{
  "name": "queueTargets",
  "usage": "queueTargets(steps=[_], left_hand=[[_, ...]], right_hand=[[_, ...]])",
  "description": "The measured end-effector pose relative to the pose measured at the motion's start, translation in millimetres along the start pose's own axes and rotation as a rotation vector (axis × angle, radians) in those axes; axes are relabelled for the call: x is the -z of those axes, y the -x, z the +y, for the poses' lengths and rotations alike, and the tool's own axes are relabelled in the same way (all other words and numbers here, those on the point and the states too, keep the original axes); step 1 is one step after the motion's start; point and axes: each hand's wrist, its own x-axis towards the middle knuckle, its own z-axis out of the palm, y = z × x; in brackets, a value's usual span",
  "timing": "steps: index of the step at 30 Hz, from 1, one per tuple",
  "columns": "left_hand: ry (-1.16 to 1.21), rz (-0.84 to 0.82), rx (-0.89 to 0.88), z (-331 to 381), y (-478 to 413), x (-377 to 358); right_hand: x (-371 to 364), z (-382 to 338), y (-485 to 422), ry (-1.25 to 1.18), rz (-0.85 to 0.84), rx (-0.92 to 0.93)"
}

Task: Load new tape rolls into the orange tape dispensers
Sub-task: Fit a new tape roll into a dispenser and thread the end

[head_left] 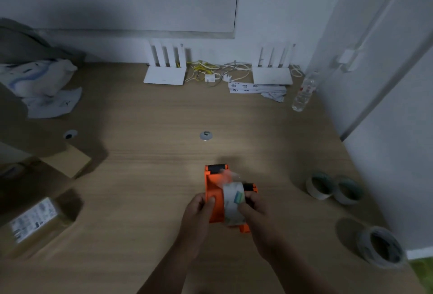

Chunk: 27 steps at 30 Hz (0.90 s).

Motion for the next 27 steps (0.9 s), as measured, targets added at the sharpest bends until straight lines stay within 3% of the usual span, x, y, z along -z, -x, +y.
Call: queueTargets(steps=[12,27], left_hand=[[0.040,-0.050,-0.109,24,12,0],[-0.018,-0.157,-0.095,26,22,-9]], right_hand=[[-11,-6,11,-0.075,0.082,-0.042],[-40,-13,27,-0.023,0.017,-0.004]])
